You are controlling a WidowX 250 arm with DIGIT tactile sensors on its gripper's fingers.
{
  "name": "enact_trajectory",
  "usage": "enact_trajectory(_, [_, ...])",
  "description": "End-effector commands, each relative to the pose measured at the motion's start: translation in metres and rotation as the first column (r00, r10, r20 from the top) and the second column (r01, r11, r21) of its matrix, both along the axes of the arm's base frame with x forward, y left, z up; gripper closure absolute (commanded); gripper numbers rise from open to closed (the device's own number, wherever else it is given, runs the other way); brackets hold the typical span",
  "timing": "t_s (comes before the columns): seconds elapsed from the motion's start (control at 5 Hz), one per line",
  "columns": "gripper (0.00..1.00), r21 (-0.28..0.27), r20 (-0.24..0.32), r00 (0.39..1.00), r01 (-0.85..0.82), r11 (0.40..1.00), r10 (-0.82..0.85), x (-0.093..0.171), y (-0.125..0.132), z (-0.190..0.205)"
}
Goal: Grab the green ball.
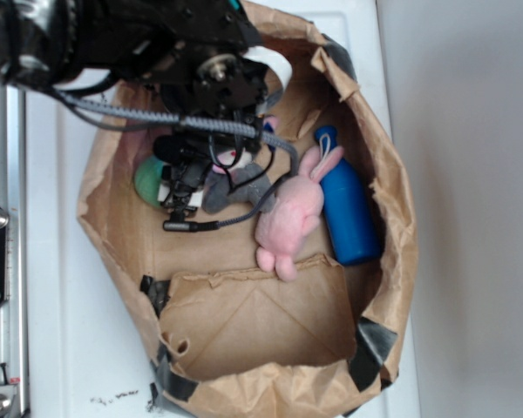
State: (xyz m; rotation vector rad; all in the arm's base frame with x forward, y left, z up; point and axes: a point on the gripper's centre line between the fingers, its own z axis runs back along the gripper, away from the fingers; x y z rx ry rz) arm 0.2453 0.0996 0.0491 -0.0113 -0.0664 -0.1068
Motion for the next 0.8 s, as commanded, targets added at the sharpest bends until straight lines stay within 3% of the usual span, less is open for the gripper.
enact_trajectory(0.0, [0.00, -0.100, 0.052, 0.996, -0.063, 0.993, 0.068, -0.005, -0.006, 0.013])
enact_trajectory(0.2, [0.00, -0.172, 0.093, 0.993, -0.059, 0.983, 0.076, -0.003, -0.007, 0.023])
enact_trajectory(0.6, [0.00, -0.160, 0.081, 0.995, -0.050, 0.986, 0.063, 0.004, -0.010, 0.010])
